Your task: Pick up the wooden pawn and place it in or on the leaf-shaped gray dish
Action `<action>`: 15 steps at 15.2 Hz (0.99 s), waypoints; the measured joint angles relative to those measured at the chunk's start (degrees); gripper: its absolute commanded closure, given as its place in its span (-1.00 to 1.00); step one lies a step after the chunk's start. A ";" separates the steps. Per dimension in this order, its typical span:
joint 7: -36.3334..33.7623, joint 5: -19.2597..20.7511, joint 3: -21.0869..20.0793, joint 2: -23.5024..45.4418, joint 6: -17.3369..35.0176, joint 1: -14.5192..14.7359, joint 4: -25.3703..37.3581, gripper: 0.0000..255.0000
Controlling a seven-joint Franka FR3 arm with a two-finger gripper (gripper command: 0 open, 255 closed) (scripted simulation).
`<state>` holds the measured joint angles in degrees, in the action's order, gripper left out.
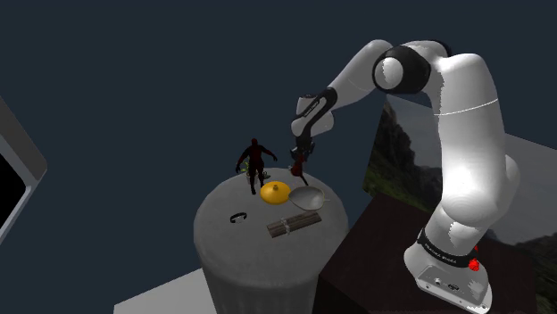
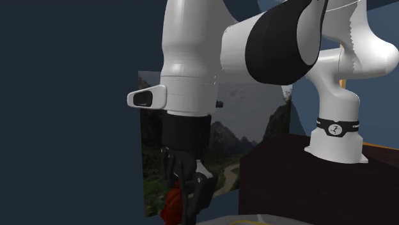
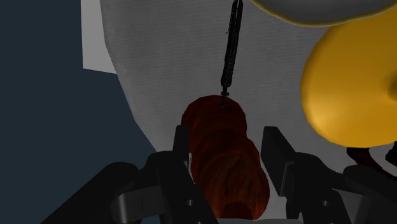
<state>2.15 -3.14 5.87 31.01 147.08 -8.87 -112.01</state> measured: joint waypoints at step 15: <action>-1.37 1.42 0.79 -9.62 -6.51 1.26 -3.10 1.00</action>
<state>0.78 -1.72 6.66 21.39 140.58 -7.61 -115.10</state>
